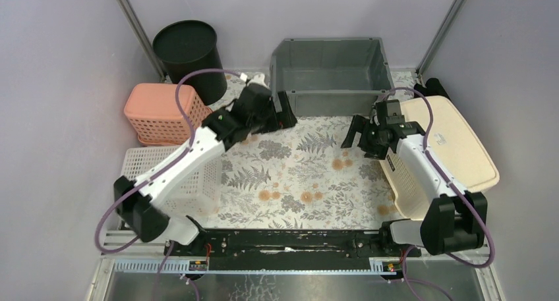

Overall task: Turn the large container upside down
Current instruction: Move the container to the center of the board.

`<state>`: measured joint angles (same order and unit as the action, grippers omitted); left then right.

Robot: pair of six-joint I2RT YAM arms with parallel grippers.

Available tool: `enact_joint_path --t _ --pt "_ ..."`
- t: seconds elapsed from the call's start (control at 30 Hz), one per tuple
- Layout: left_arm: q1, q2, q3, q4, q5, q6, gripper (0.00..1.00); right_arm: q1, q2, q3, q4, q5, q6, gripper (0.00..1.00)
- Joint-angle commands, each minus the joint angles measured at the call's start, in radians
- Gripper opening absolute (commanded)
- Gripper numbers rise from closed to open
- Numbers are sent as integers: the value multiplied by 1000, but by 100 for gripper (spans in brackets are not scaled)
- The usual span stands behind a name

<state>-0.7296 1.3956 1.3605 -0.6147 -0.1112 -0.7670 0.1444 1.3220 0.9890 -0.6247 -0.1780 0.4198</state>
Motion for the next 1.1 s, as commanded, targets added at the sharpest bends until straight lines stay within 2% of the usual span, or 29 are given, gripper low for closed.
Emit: enact_joint_path --t 0.0,0.2,0.3,0.47,0.77,1.07 --pt "120 148 164 55 68 125 100 -2 -81 83 -6 -167 -26 99" --pt "228 423 366 122 160 105 100 -2 -143 135 -53 -255 -34 99" --pt "247 529 463 114 133 75 100 -1 -158 150 -65 -291 -37 99" --pt "295 658 605 32 2 44 100 0 -161 160 -68 -333 -38 99" --pt "384 765 603 43 -58 47 100 0 -136 166 -60 -362 -55 99" --pt "389 866 618 18 -78 68 100 -1 -121 168 -43 -383 -51 99"
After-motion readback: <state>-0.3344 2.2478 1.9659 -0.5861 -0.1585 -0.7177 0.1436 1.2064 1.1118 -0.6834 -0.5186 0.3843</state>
